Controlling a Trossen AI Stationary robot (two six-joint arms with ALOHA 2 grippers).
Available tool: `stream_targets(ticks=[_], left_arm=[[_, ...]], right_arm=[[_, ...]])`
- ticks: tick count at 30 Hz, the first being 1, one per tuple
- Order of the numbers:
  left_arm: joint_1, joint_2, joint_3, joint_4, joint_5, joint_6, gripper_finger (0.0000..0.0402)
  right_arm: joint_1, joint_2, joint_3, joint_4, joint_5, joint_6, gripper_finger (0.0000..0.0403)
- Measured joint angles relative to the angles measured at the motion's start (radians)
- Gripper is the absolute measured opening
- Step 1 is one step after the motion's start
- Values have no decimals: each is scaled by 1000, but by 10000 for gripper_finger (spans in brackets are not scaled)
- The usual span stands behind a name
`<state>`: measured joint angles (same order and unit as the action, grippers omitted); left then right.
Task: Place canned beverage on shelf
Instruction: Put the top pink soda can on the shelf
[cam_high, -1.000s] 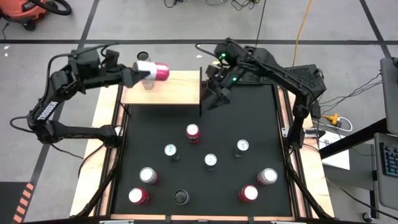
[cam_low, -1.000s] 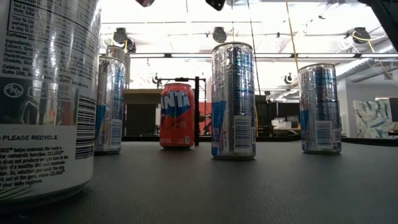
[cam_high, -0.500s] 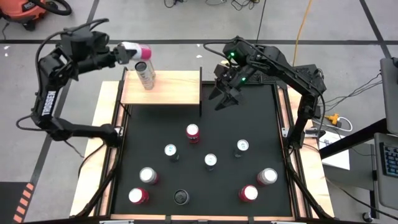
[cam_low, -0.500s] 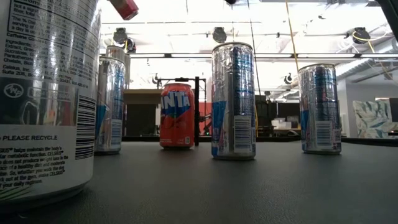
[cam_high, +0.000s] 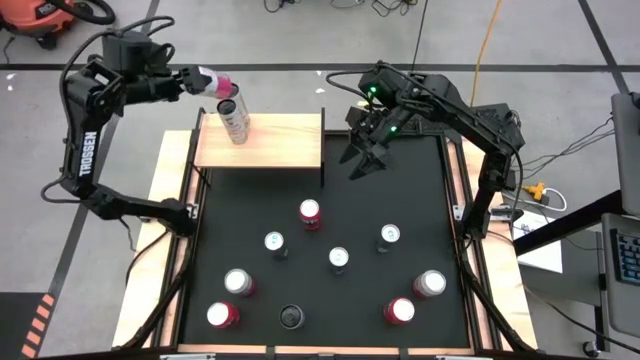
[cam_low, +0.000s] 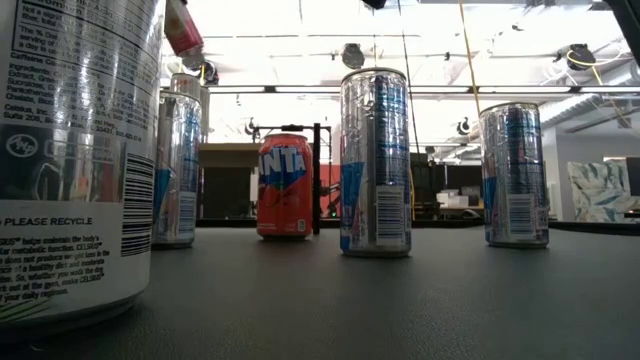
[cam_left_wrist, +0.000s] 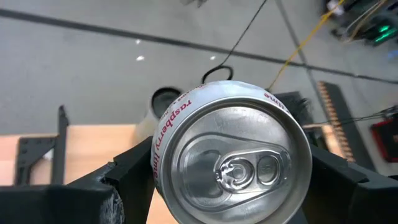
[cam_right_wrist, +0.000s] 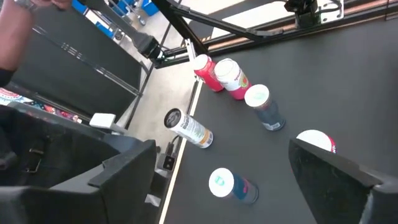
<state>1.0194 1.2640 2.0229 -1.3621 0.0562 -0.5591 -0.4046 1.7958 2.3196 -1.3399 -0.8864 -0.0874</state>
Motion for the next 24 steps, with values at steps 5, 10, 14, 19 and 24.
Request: stream_targets(ticks=[5,10,14,19,24], left_arm=[[30,-1,36,-50,-21,16,303],[71,-3,42,-127,-53,26,303],[73,-12,42,-185,-45,43,303],[74,-42,42,-205,-43,16,303],[73,-61,42,-208,-93,-33,303]], right_arm=[[0,0,0,-5,0,-4,345],[0,0,0,-5,1,-4,345],[0,0,0,-5,2,-4,345],[0,0,0,-4,2,7,345],[0,0,0,-2,3,7,345]])
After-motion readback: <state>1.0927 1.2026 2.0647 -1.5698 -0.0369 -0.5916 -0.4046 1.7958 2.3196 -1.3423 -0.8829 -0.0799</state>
